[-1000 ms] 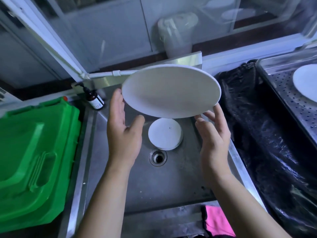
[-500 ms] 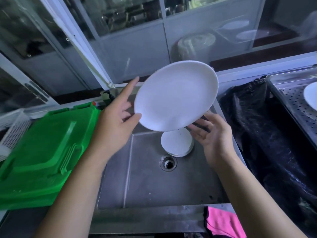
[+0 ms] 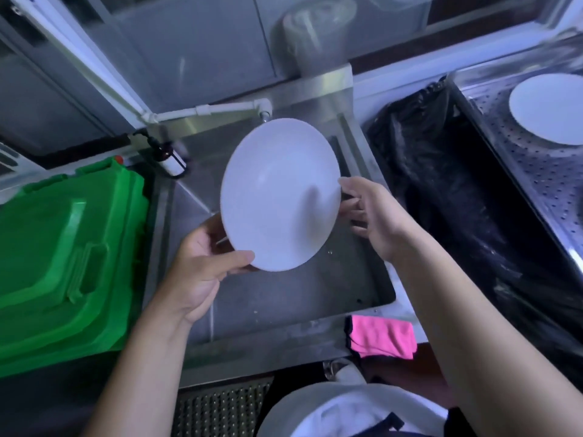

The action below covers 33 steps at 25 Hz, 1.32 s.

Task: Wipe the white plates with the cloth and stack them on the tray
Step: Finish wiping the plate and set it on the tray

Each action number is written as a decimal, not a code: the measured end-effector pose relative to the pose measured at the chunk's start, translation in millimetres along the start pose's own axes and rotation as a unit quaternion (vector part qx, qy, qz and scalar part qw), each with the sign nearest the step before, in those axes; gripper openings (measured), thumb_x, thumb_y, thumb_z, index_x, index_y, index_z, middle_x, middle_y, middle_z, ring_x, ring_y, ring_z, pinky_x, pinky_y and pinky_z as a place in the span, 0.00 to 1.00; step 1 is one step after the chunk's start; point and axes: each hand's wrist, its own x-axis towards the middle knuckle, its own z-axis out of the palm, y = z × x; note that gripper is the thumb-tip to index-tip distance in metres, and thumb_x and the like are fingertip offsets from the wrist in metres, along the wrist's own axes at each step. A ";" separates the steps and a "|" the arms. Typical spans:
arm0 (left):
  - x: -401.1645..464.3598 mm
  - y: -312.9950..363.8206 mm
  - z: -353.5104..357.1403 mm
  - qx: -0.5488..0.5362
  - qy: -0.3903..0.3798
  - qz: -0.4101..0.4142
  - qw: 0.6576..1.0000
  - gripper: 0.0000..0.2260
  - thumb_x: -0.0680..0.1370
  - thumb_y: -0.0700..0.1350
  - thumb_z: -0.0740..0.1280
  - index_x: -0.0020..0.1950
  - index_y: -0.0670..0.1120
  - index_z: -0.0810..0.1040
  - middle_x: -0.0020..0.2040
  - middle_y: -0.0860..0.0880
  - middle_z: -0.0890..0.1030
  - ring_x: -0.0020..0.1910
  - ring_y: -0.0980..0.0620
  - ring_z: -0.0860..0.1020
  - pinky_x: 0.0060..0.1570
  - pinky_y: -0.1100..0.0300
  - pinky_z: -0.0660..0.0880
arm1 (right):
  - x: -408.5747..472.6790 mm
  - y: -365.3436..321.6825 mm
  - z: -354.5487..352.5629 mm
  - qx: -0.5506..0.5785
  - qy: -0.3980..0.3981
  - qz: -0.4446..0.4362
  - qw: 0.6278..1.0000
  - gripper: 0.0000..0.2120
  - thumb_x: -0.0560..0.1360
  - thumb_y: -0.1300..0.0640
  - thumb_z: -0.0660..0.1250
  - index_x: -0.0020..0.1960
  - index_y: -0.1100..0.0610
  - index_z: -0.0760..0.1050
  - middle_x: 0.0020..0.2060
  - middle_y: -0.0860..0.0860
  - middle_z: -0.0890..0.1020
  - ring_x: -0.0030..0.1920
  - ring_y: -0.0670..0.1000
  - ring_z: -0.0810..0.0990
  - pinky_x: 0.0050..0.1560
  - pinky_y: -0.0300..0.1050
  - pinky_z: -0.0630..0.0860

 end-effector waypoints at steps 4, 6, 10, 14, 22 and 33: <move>-7.6 -38.8 15.8 -0.077 0.036 -0.064 0.994 0.15 0.72 0.27 0.66 0.53 0.41 0.79 0.46 0.46 0.86 0.45 0.47 0.85 0.38 0.54 0.83 | 0.2 19.7 -15.1 -0.018 -0.001 -0.010 1.000 0.16 0.79 0.44 0.63 0.64 0.45 0.77 0.57 0.50 0.84 0.62 0.49 0.77 0.64 0.49 0.65; -12.8 -57.1 15.0 -0.119 0.075 -0.108 0.984 0.15 0.76 0.26 0.58 0.52 0.42 0.78 0.45 0.48 0.86 0.43 0.49 0.85 0.36 0.56 0.83 | -8.8 47.6 -22.5 -0.125 0.070 -0.066 0.987 0.24 0.78 0.45 0.64 0.73 0.46 0.70 0.70 0.47 0.75 0.70 0.48 0.71 0.68 0.50 0.66; -35.6 -88.2 7.8 -0.149 0.152 -0.173 0.962 0.14 0.77 0.27 0.58 0.47 0.42 0.78 0.43 0.47 0.85 0.43 0.47 0.82 0.37 0.55 0.84 | -52.3 147.1 -30.4 -0.502 0.047 -0.239 0.830 0.23 0.71 0.48 0.65 0.65 0.52 0.79 0.61 0.51 0.82 0.62 0.56 0.79 0.64 0.57 0.74; -55.9 -92.2 -0.3 -0.137 0.186 -0.181 0.956 0.14 0.77 0.27 0.59 0.47 0.42 0.80 0.44 0.47 0.86 0.42 0.49 0.84 0.38 0.53 0.84 | -70.4 227.2 -35.9 -0.635 -0.059 -0.188 0.747 0.25 0.64 0.50 0.68 0.60 0.50 0.81 0.57 0.48 0.84 0.57 0.56 0.83 0.59 0.55 0.78; -49.7 -80.3 -20.7 -0.115 0.129 -0.180 0.968 0.15 0.77 0.26 0.59 0.51 0.41 0.80 0.46 0.46 0.86 0.44 0.48 0.85 0.38 0.55 0.83 | -54.0 216.5 -42.6 -0.591 -0.016 -0.185 0.785 0.18 0.70 0.49 0.70 0.60 0.45 0.82 0.57 0.43 0.84 0.59 0.50 0.82 0.55 0.35 0.71; -37.3 -72.2 -88.8 -0.154 -0.031 -0.168 0.973 0.15 0.77 0.28 0.63 0.54 0.43 0.82 0.53 0.45 0.85 0.51 0.46 0.83 0.40 0.54 0.84 | -50.1 158.9 12.5 -0.327 0.217 0.031 0.919 0.13 0.74 0.65 0.65 0.41 0.49 0.82 0.33 0.50 0.83 0.32 0.55 0.81 0.31 0.50 0.77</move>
